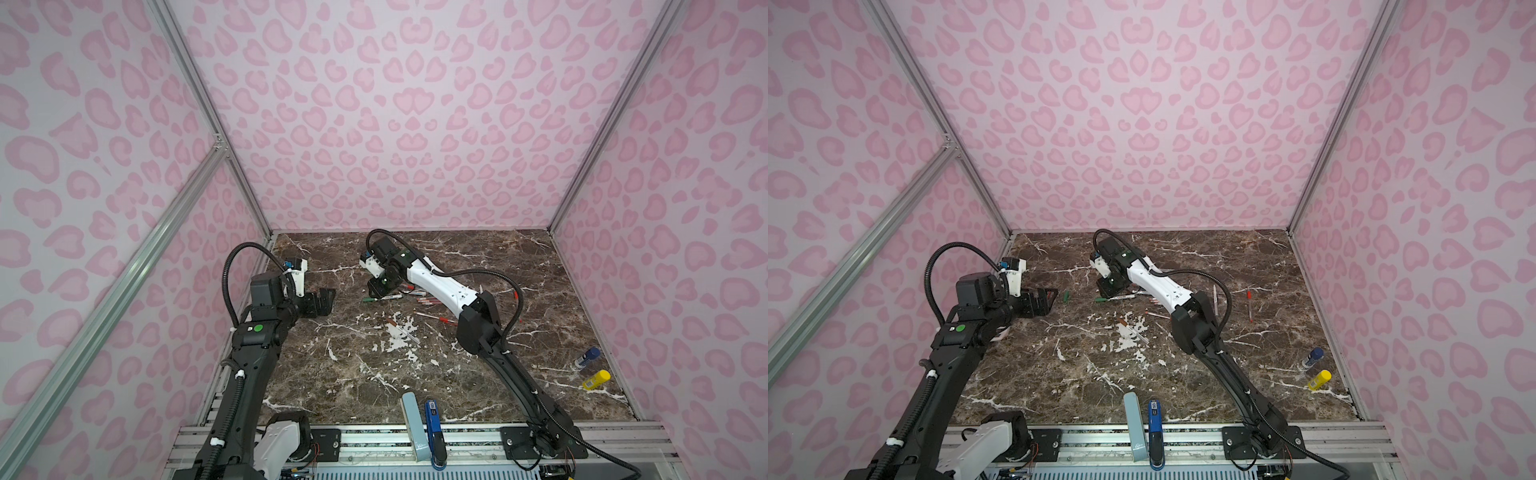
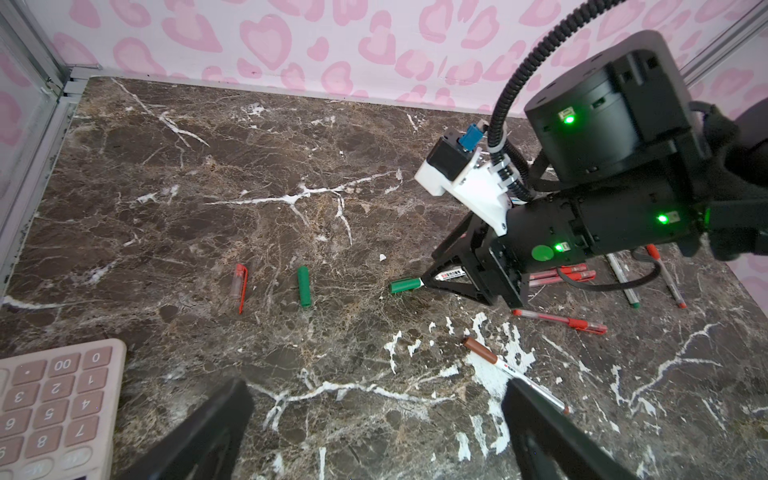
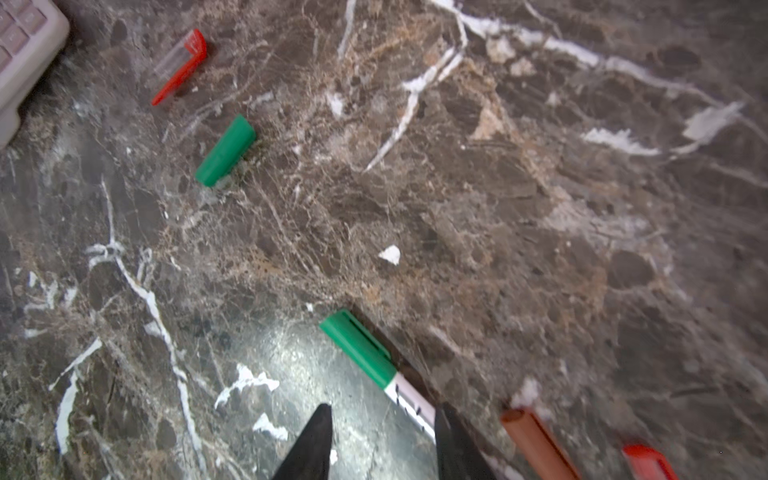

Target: Open the pen caps

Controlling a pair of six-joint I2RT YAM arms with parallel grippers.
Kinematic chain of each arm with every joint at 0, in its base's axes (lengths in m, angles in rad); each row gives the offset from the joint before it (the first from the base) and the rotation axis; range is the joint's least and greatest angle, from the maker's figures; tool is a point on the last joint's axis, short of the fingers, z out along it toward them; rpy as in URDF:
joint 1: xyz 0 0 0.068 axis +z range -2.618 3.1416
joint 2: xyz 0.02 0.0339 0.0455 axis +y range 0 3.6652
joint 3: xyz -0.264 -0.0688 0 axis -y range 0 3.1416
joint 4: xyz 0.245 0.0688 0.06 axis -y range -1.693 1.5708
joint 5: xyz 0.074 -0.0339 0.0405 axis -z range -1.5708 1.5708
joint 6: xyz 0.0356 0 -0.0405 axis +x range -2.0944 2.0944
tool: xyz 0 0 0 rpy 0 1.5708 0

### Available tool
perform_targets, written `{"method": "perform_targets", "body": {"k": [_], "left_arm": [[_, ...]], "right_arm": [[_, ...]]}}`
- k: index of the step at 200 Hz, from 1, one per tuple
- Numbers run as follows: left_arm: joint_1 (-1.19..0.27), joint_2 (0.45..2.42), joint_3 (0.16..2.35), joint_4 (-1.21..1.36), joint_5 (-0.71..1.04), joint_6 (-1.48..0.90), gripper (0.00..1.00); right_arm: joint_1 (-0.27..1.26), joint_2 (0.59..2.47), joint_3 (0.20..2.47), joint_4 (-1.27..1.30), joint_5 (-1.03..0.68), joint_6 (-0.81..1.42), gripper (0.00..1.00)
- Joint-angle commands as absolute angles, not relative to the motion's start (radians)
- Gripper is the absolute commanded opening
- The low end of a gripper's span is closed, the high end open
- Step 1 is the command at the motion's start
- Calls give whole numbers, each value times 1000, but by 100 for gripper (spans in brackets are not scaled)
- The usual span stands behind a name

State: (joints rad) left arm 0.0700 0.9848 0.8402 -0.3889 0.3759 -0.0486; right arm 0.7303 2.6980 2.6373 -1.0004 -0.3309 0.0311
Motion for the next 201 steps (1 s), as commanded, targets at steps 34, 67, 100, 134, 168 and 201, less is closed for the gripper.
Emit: {"method": "perform_targets", "body": {"k": [34,67,100,134,168,201], "left_arm": [[73,988,842,-352,384,-44,98],[72,996,848,-357,382,-47,98],[74,997,844,-358,382,-43,98],[76,989,835,-348,394,-46,98],[79,987,838,-348,387,-51,98],[79,992,846,-362,382,-49,98]], "right_arm": [[711,2725,2578,-1024,-371,31,42],[715,2703,2534,-1060,-377,12,41],[727,2636,2386,-1024,-337,-5,38],[738,2565,2234,-959,-310,-12,35],[744,2553,2193,-952,-273,-24,26],[743,2582,2245,-1006,-220,-47,19]]}}
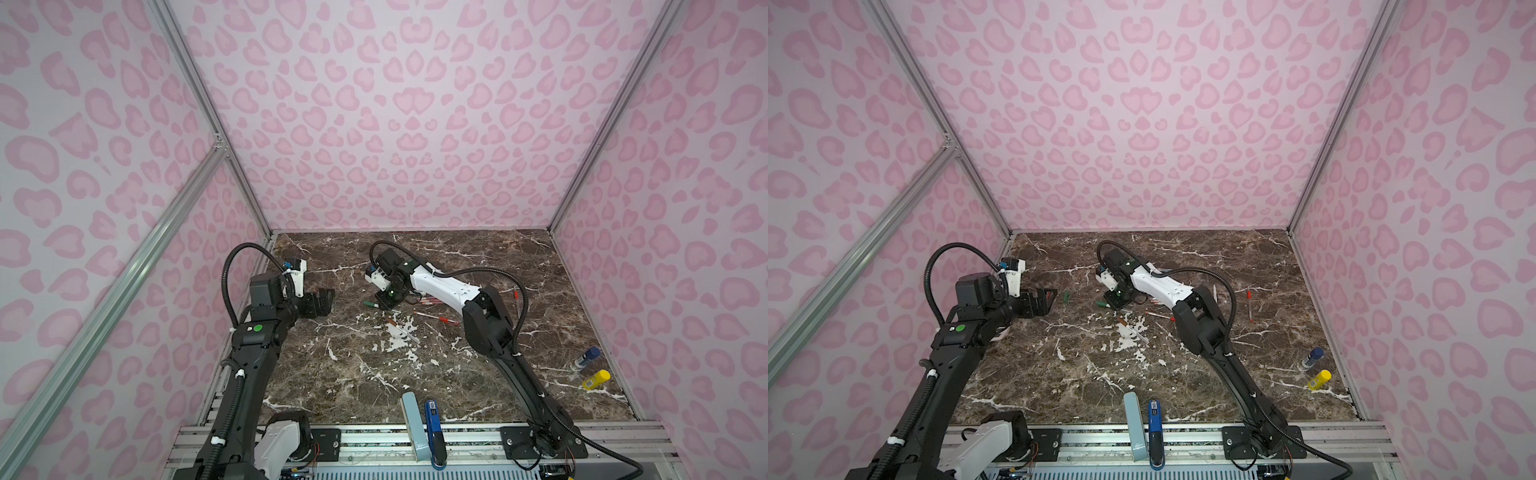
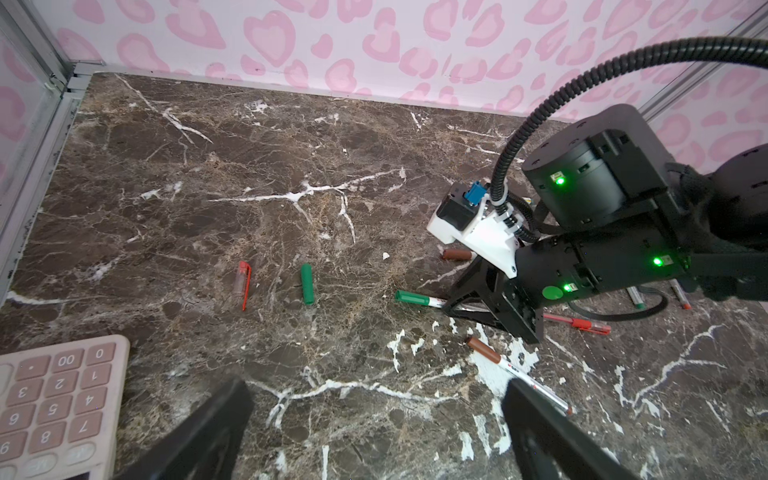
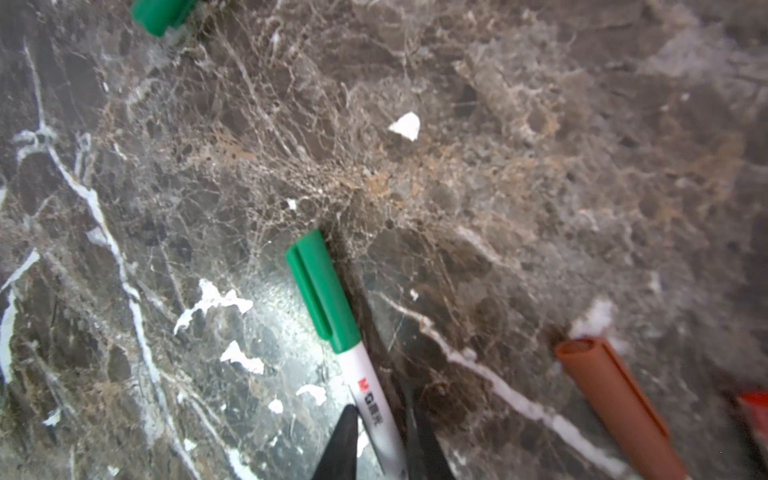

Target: Open the pen caps

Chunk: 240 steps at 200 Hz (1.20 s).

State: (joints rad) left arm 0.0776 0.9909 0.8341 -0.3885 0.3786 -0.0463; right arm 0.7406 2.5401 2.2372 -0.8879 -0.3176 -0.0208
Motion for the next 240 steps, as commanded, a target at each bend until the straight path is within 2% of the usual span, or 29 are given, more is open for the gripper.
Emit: {"method": "perform_targets", "body": {"k": [1,45,92,128,173,204,240], "left_arm": [[78,992,847,-363,382,-50,98],[80,985,841,-362,376,-44,98],[80,989,848,-363,408,-53,98],[81,989,844,-350,495,-58,100],[79,997,829,-325,627,-91,95],[57,1008,815,-253,767,-212,92],[13,1038,805,-157,883,-370,86]], "right_arm": [[743,2580,2242,-1005,-220,-48,19],[729,2593,2312,-1017,-200,-58,11],[713,2480,2319,-996,-221,-35,7],[702,2246,2068,-817,-278,44,7],[692,1950,1679,-463,-378,262,5],[725,1752,1410,-196,-379,438,4],[767,1626,1206,17,-356,608,2]]}}
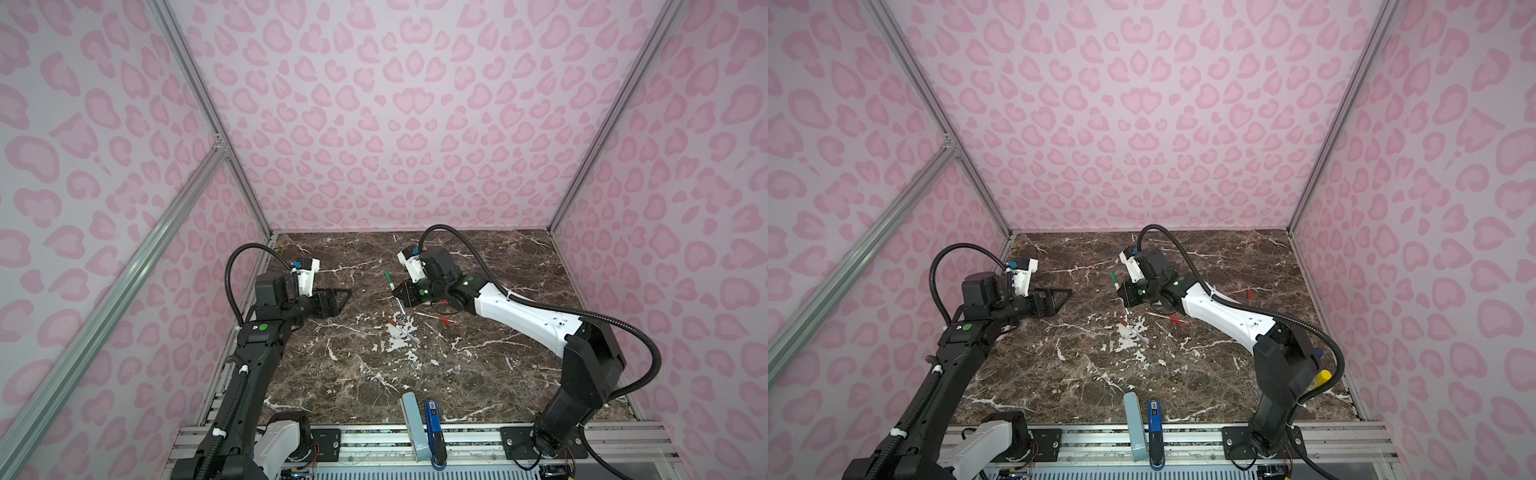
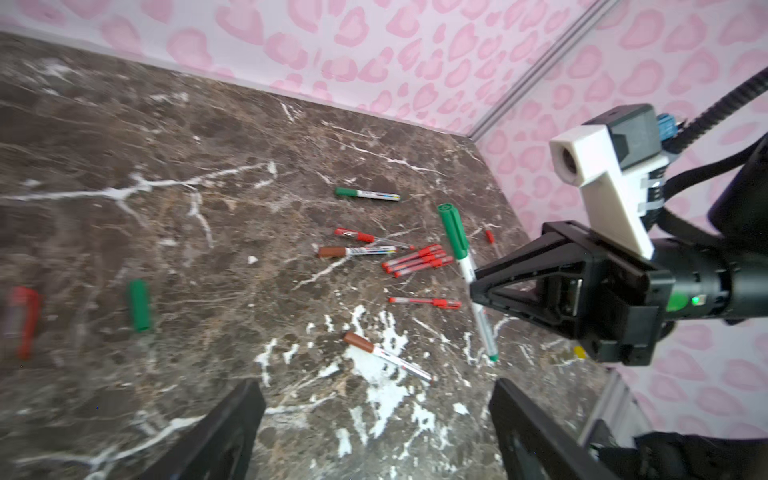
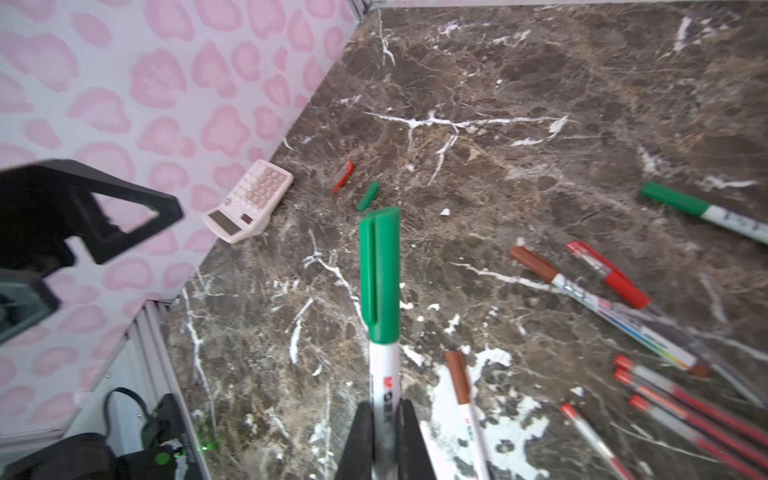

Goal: Open the pen caps
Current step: 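Carry the marker's green cap between the left gripper fingers and close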

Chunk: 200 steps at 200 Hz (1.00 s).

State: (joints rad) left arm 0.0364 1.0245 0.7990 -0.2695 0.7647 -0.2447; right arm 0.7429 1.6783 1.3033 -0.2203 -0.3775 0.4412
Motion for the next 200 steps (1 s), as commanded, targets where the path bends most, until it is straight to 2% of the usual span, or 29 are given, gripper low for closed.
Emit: {"method": "perform_targets", "body": {"k": [1,63,129,165,200], "left_arm": [[11,1038,806,-155,883,-371,86],[-90,1109,824,-112,892,-421,76],[-144,1158,837,-107,881,-420,60],[-150,1172,838,-119,836,-418,48],[-152,1166,848,-140,819,-414,20]], "right_arm": [[769,1624,1202,21,-354,611,2],[902,1550,1113,79,-268,635,1],[954,1608,1145,60,-258,637,0],[973,1624,1158,62,-249,626,0],[985,1636,1181,50,-232,614,0]]}}
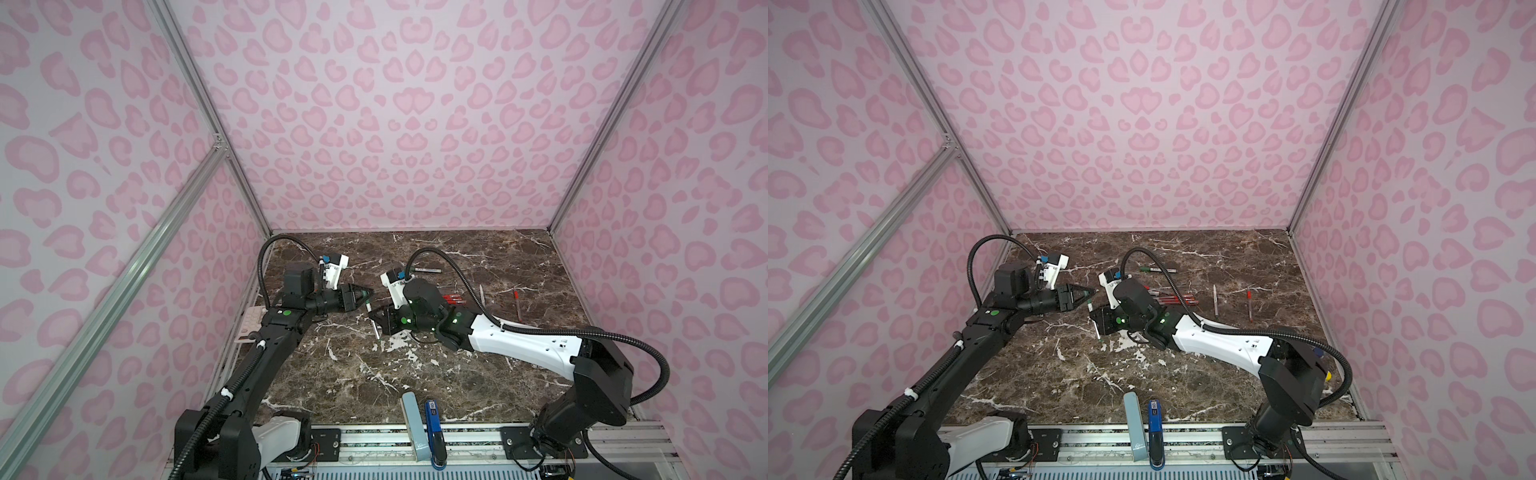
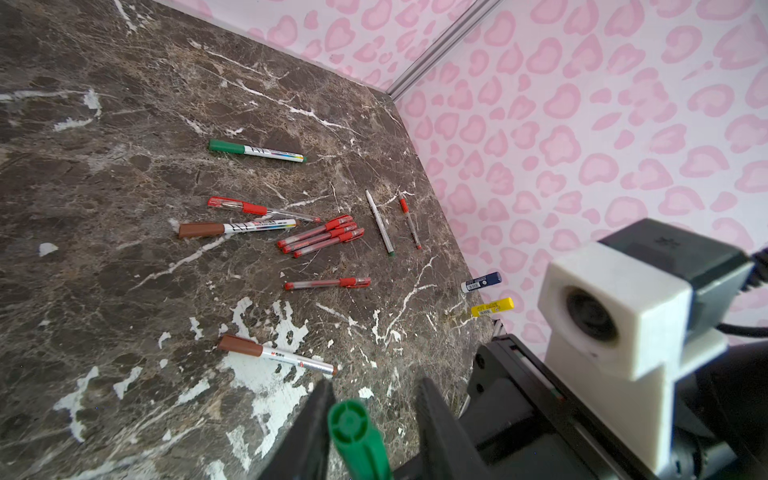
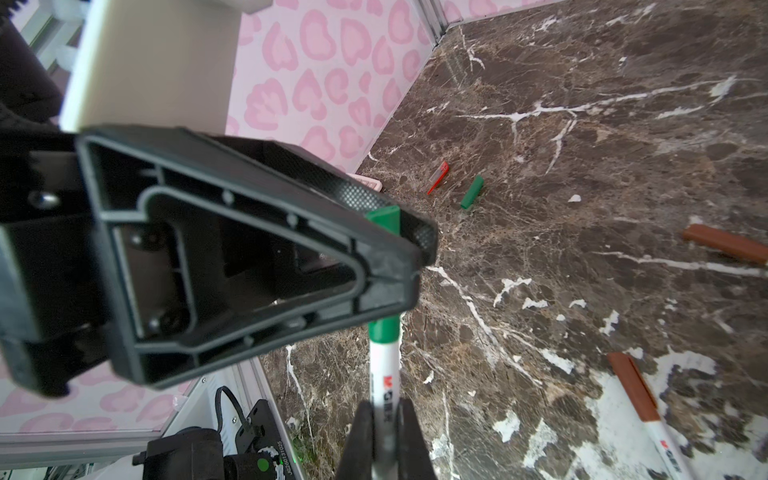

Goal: Open the pen caps
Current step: 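Carry the marker's green cap between the left gripper fingers and close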

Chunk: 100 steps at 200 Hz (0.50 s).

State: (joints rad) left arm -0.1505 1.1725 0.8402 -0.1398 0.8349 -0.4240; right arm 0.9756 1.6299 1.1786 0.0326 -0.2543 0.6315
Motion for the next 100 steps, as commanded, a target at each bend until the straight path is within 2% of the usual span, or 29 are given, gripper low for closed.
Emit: {"method": "perform_targets", "body": {"k": [1,23,40,69,100], "left_arm": [[-152,1167,847,-139,819,-414,19],[-151,1169,842,-144,809,-405,4],[-152,1163,848,-154,808,-405,3],[-151,1163,845,-143,820,-409,3],[-152,1152,833,-125,835,-422,3]], "right_arm": [[985,1636,1183,50,-233,614,0],[988,1658,1215,15,-233,597,0],[989,1661,1210,40,-237,603,3],[987,1687,1218,41,-254,603,23],[984,1709,1231,56,-266,596,27]]}}
